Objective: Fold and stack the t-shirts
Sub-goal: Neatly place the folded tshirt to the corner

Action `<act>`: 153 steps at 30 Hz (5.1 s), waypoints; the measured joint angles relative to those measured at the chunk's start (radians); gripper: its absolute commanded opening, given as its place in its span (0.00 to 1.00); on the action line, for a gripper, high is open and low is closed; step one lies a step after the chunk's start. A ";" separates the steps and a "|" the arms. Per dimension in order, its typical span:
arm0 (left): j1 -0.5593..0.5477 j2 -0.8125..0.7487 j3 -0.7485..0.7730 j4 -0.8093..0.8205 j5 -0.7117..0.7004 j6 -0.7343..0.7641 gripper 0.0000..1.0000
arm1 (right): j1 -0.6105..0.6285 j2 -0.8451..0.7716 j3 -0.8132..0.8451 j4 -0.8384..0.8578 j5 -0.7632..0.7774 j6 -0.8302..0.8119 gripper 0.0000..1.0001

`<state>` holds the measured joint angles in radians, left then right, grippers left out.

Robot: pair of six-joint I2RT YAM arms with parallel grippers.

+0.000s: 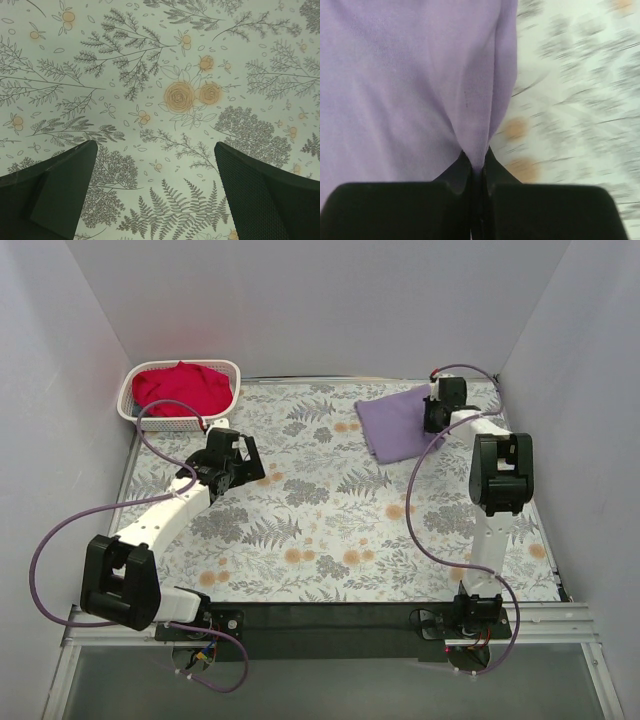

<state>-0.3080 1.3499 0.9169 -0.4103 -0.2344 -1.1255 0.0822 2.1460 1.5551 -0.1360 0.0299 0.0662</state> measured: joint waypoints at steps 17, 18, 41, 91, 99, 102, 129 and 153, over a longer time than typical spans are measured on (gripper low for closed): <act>0.000 -0.001 -0.039 0.021 -0.060 0.007 0.98 | -0.151 0.315 0.440 -0.017 0.340 -0.327 0.10; 0.000 0.000 -0.039 0.023 -0.061 0.007 0.98 | -0.153 0.315 0.441 -0.016 0.346 -0.324 0.16; 0.000 -0.068 -0.039 0.023 -0.057 0.010 0.98 | -0.196 -0.162 0.048 -0.015 0.242 0.060 0.53; 0.000 -0.120 -0.039 0.030 -0.037 0.010 0.96 | -0.240 -0.166 -0.425 0.476 -0.182 0.671 0.48; 0.000 -0.191 -0.041 0.030 -0.035 0.002 0.96 | -0.257 -0.507 -0.530 0.310 -0.146 0.467 0.54; 0.000 -0.247 -0.043 0.035 -0.048 0.002 0.98 | -0.253 -0.675 -0.542 0.195 -0.113 0.387 0.57; 0.000 -1.260 -0.216 -0.101 -0.317 -0.038 0.98 | 0.155 -1.909 -0.847 -0.194 0.376 0.025 0.98; 0.000 -1.351 -0.454 0.031 -0.289 0.018 0.98 | 0.188 -2.097 -1.056 -0.101 0.274 0.008 0.98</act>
<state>-0.3077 -0.0010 0.4625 -0.3798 -0.5232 -1.1076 0.2707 0.0486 0.4988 -0.2371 0.3035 0.0746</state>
